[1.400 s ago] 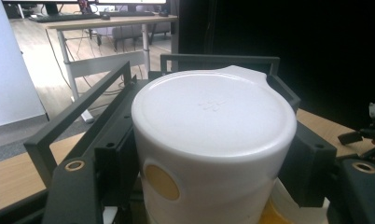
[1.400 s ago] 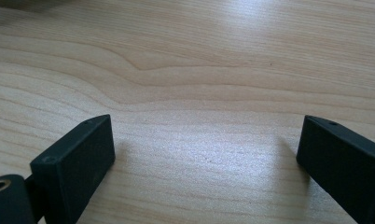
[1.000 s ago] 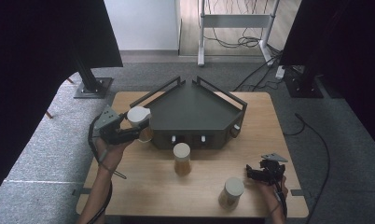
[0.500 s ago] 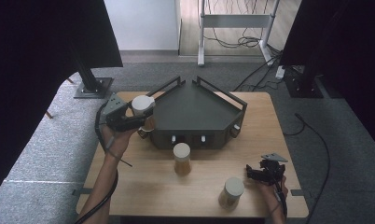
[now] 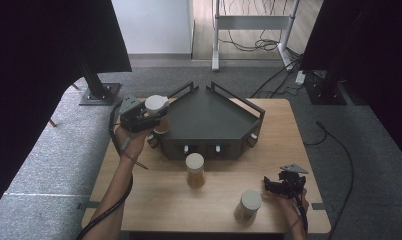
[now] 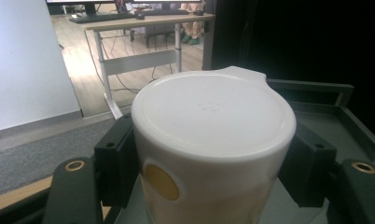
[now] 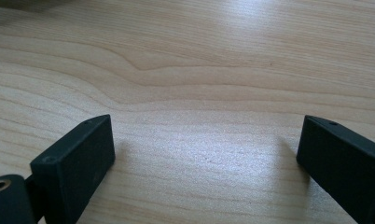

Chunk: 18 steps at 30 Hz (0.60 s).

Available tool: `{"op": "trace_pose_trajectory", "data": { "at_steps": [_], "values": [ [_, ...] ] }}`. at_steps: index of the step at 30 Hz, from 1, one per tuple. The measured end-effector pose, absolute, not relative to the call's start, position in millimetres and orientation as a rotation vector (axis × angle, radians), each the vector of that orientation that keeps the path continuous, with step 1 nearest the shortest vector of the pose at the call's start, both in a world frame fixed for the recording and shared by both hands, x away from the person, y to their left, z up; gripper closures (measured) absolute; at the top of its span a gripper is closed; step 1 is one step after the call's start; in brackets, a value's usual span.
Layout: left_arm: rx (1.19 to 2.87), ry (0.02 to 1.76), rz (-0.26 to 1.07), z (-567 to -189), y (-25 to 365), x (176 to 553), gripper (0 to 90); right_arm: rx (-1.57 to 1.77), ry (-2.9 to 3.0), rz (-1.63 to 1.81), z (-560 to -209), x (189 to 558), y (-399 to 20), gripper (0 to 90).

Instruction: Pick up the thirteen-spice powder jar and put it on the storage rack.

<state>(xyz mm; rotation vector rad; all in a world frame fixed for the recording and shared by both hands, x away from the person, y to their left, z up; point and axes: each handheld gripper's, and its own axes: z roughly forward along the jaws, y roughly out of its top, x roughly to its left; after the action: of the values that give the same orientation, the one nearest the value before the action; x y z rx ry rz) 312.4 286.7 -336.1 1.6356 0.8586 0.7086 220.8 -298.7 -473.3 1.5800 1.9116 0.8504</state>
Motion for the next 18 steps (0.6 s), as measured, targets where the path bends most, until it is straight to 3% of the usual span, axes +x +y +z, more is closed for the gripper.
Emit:
{"op": "trace_pose_trajectory", "data": {
  "at_steps": [18],
  "values": [
    [1.628, 0.914, 0.762, -347.0, 268.2, 330.8, 31.1, 1.578, 1.915, 0.851, -473.2, 221.1, -299.2, 3.4]
  ]
}}
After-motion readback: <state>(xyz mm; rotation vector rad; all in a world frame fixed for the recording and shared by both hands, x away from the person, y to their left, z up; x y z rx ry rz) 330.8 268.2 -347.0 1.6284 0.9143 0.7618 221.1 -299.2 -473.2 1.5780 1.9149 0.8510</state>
